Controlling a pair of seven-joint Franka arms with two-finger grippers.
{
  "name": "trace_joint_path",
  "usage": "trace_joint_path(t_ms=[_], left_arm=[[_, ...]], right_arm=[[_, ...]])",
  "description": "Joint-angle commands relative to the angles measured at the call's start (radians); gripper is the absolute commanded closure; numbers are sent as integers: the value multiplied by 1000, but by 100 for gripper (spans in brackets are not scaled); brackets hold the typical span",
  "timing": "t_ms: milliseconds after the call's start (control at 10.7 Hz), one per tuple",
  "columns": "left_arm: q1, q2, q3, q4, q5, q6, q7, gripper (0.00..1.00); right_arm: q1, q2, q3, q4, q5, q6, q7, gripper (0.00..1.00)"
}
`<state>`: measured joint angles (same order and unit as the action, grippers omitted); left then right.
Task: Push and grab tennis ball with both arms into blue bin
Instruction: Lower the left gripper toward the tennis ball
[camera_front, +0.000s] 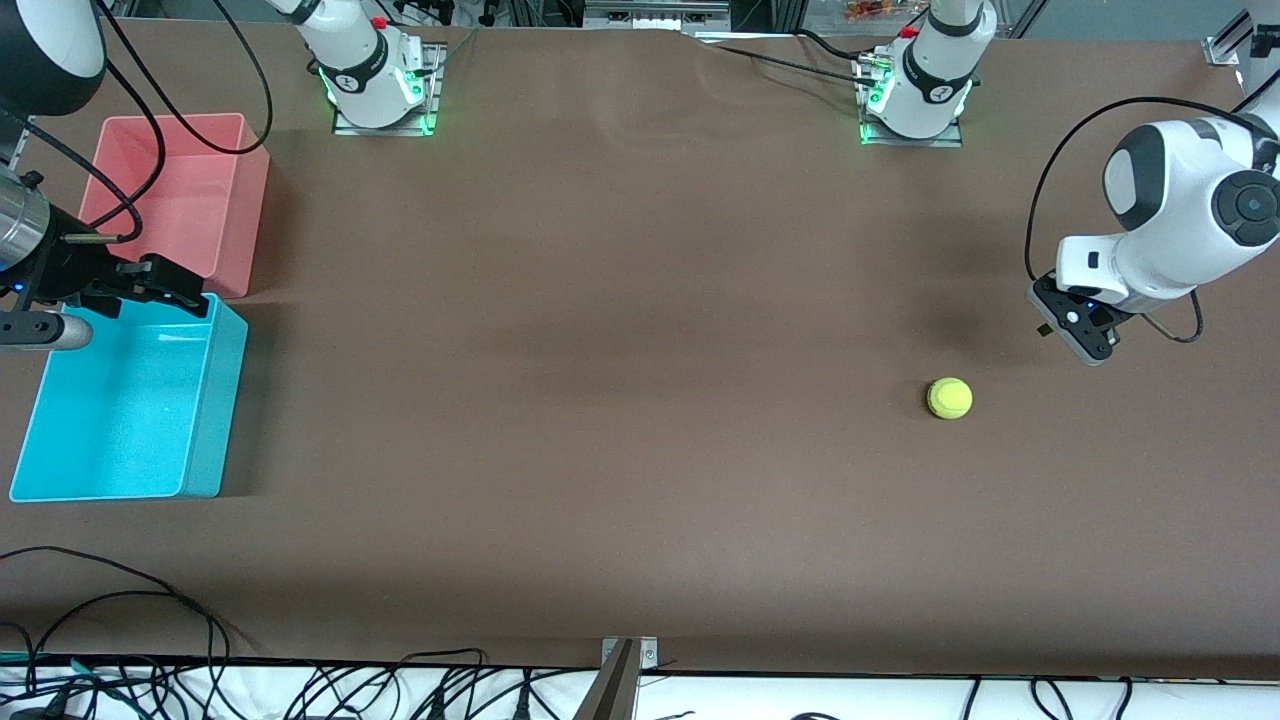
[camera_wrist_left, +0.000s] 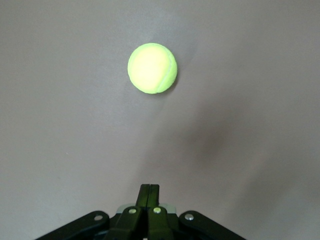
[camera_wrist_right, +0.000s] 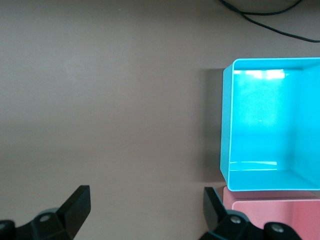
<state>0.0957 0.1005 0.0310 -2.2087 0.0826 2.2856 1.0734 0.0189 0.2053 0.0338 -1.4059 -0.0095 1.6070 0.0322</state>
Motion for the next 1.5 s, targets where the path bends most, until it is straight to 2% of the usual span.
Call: trace_joint_path(t_ms=[0,281,562,750,938,1406], left_arm=[[-5,74,33,0,-61,101,169,100],[-5,126,33,9,-99,115,215,100],[-14,156,33,11,-168,140,339,100],[-17,171,33,10,-166,144,411,100],[-17,209,33,11,-167,213,505,100],[-22,320,33,64,-161,305,527,100]], right_arm=[[-1,-7,-3,-13,14,10,-15,0],[-1,-6,-3,-13,13,19,-15,0],[1,-6,-3,-13,13,19,-15,0],[1,-4,-3,-13,13,19,-15,0],[3,-4,-2,-13,13,19,-14,0],[3,-4,0,-13,5,28,-12,0]])
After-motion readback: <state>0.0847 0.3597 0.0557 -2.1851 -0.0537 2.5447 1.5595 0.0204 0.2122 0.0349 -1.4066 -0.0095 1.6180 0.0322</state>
